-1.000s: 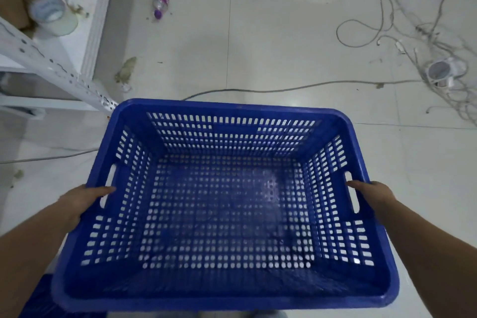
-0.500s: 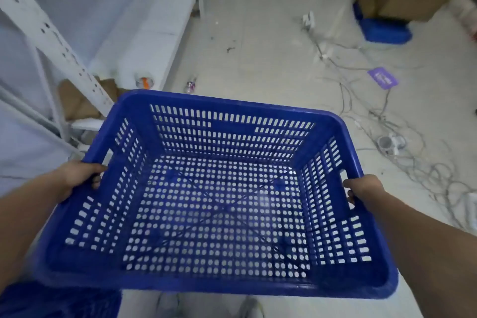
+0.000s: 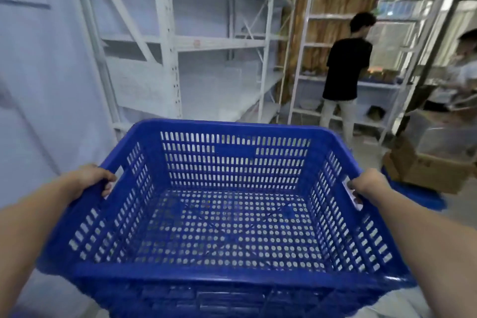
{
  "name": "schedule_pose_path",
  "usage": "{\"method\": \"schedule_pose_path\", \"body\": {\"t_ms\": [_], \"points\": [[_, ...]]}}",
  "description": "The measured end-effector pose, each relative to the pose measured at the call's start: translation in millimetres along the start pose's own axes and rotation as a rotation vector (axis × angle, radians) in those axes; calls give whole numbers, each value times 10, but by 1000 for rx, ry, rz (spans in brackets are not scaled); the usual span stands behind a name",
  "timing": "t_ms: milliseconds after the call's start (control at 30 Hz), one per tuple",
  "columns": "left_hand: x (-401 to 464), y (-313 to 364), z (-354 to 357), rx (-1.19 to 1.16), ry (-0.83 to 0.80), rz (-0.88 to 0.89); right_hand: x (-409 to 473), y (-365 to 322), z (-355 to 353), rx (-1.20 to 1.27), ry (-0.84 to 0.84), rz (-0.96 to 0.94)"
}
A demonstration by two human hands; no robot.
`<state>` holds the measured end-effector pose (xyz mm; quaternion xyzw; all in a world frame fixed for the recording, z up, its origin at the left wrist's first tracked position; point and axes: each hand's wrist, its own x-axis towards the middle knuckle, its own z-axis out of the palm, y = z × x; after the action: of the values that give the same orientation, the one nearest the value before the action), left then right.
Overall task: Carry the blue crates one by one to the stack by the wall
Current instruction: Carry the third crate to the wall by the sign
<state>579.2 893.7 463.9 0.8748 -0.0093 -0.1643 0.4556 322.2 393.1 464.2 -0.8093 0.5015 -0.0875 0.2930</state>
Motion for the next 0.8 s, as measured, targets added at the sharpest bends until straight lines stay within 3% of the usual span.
{"method": "schedule_pose_path", "body": {"t_ms": [167,333,800], "points": [[-428,-70,-1132,18,162,-31,-409,-1012,-221,-4,-4,-179],[-872,-540,-2135,3,277,-82,-839,-1879,-2,-49,-69,-322],[-2314,-2410,-4025,-194,594,-303,-2801,-3564,2042,-88,-320,-615]]}}
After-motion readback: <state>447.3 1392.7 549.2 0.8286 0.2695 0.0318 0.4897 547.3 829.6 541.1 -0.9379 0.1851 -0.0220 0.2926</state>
